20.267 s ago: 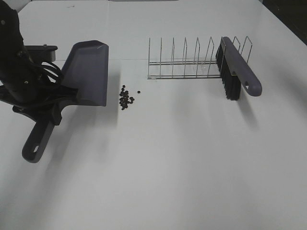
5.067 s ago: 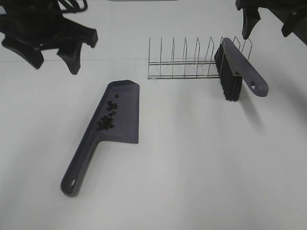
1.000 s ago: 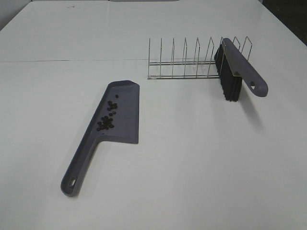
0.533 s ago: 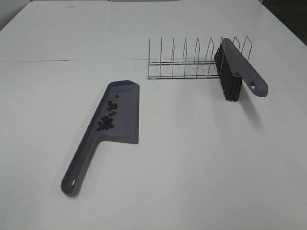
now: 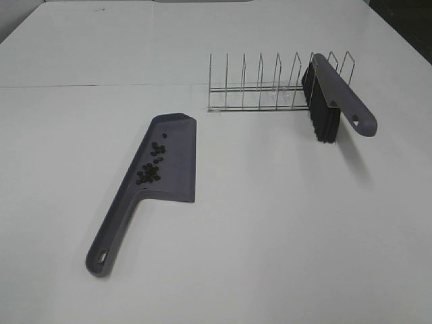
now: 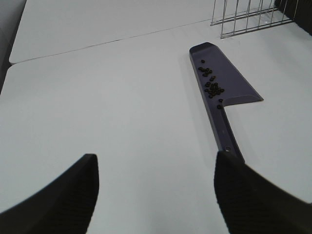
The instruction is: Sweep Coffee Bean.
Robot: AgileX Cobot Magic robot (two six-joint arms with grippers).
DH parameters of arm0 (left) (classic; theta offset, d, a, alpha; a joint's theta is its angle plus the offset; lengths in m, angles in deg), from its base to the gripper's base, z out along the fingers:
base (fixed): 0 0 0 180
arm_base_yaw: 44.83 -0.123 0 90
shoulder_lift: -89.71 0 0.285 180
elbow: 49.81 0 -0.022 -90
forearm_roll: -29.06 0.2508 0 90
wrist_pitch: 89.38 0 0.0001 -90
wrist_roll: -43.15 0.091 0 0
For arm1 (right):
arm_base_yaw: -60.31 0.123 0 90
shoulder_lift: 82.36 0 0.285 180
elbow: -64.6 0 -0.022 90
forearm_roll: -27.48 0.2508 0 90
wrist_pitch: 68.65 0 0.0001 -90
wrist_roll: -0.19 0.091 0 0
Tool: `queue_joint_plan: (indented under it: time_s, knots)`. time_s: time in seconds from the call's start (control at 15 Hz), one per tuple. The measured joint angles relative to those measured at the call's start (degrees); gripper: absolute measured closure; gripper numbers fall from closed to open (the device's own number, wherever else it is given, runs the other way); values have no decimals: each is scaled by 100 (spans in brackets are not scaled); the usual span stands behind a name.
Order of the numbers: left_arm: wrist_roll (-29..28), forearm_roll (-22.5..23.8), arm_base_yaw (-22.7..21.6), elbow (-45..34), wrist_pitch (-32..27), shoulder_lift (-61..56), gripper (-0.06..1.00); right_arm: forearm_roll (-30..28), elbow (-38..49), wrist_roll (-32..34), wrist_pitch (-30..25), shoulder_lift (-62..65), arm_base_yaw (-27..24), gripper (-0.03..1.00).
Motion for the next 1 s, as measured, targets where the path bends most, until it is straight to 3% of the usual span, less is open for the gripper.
queue_joint_plan:
  time_s: [0.33,1.0]
  knots:
    - [6,0,0,0,0,0,32,-6,6,0,0,126,-384,20]
    - [6,0,0,0,0,0,32,-6,6,0,6,132,-390,20]
